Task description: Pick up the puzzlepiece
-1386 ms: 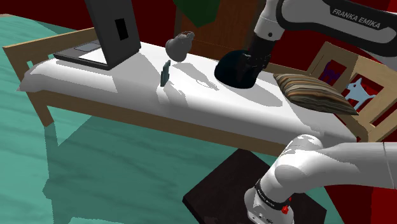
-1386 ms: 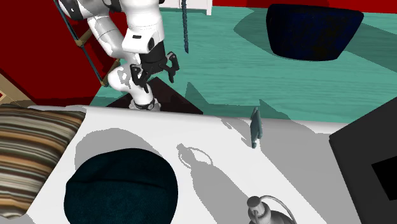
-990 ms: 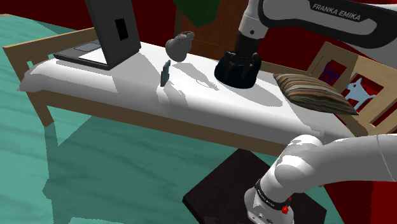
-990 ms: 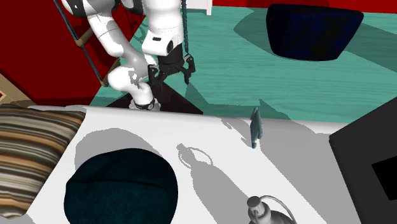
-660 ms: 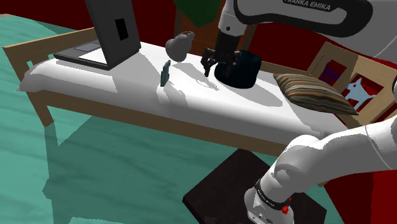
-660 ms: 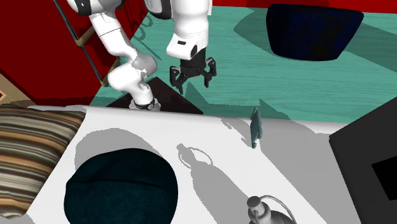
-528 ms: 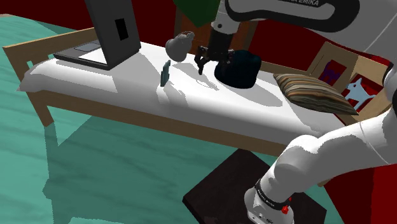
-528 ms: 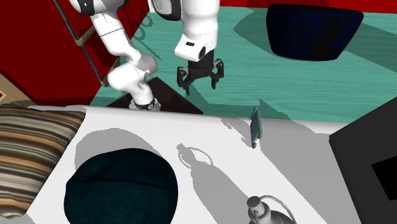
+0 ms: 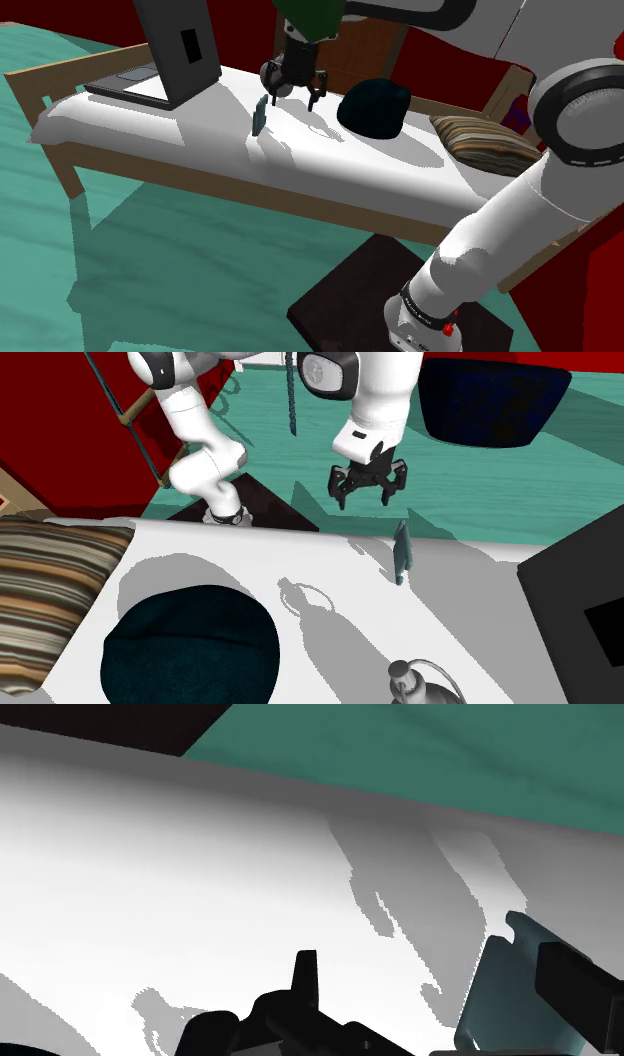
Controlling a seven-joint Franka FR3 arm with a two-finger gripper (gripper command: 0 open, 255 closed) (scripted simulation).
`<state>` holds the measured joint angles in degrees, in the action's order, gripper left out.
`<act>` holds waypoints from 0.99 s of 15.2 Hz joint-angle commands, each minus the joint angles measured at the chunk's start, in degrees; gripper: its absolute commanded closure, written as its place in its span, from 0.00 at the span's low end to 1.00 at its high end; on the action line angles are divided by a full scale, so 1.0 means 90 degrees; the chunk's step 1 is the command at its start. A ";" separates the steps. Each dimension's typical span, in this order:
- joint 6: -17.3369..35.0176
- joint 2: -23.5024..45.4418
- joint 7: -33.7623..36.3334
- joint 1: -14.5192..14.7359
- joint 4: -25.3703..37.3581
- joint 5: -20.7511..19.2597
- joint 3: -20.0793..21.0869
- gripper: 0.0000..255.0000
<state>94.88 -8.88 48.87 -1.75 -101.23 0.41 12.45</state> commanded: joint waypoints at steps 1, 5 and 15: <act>0.0001 0.0530 0.0456 0.0005 0.0513 -0.0072 0.0095 0.00; -0.0205 0.1673 0.1299 0.0104 0.1825 -0.0285 0.0204 0.00; 0.0332 0.2132 0.1674 0.0164 0.1736 -0.0364 0.0189 0.00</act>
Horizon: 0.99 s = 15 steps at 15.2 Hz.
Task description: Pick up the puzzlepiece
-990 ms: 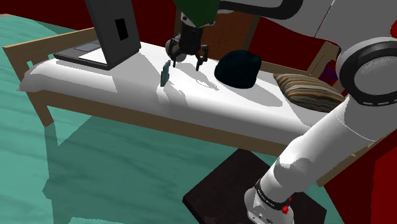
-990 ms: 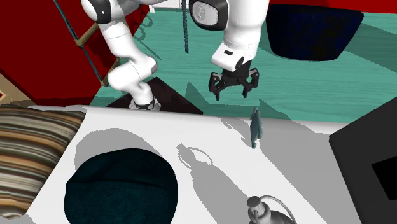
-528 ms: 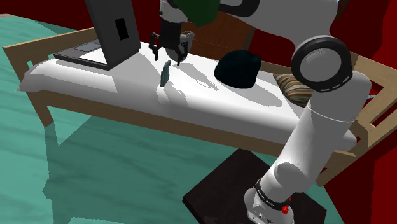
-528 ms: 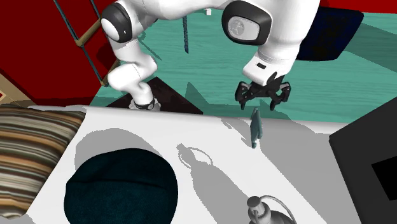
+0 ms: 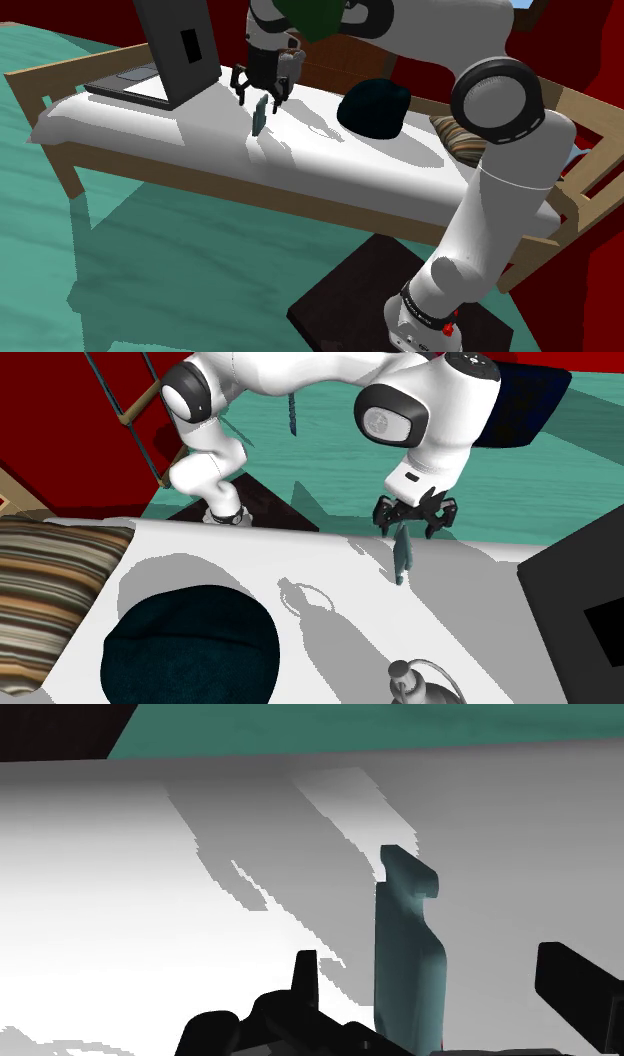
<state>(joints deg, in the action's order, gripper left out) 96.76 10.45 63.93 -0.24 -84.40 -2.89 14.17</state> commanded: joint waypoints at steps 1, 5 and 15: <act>0.0124 -0.0017 0.0001 -0.0005 -0.0136 0.0004 -0.0002 0.00; 0.0120 -0.0021 0.0010 0.0001 -0.0136 0.0004 0.0002 1.00; -0.0154 0.0035 0.0004 0.0010 0.0192 -0.0009 0.0004 1.00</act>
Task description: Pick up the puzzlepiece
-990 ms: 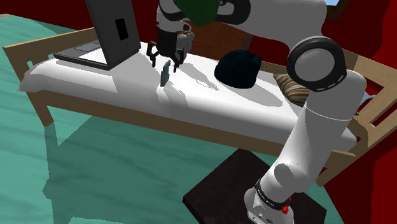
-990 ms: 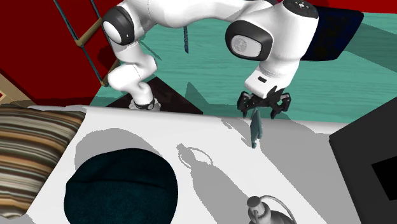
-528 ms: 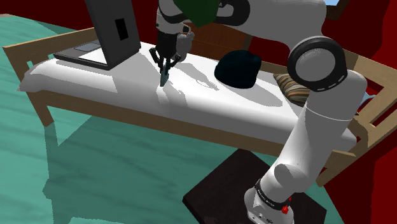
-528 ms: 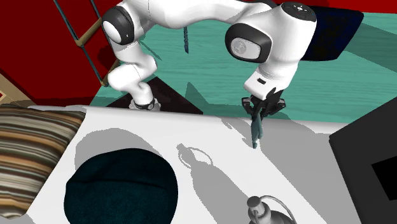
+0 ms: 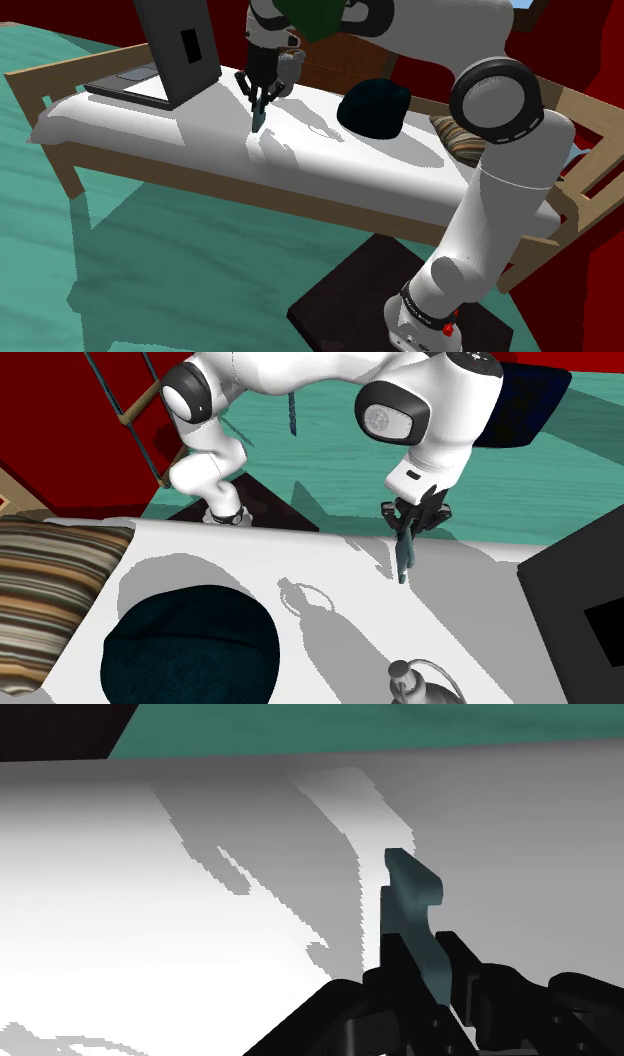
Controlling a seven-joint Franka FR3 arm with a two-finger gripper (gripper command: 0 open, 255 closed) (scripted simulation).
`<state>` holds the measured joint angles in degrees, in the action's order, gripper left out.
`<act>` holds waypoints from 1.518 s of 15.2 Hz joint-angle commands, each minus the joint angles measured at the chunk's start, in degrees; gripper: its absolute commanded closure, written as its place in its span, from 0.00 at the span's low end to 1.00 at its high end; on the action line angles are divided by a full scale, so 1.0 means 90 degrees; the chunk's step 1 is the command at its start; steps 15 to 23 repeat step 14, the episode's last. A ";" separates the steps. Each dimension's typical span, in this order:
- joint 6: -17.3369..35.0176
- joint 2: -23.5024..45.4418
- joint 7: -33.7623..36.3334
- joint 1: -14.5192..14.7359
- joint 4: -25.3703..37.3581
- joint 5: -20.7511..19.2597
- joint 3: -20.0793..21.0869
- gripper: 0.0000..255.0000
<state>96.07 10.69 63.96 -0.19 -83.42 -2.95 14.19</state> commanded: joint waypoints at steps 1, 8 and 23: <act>-0.0171 0.0029 0.0003 0.0009 0.0198 -0.0008 0.0004 1.00; -0.0866 0.0241 0.0022 0.0065 0.1100 -0.0063 0.0018 1.00; -0.1320 0.0436 0.0038 0.0118 0.1743 -0.0117 0.0028 1.00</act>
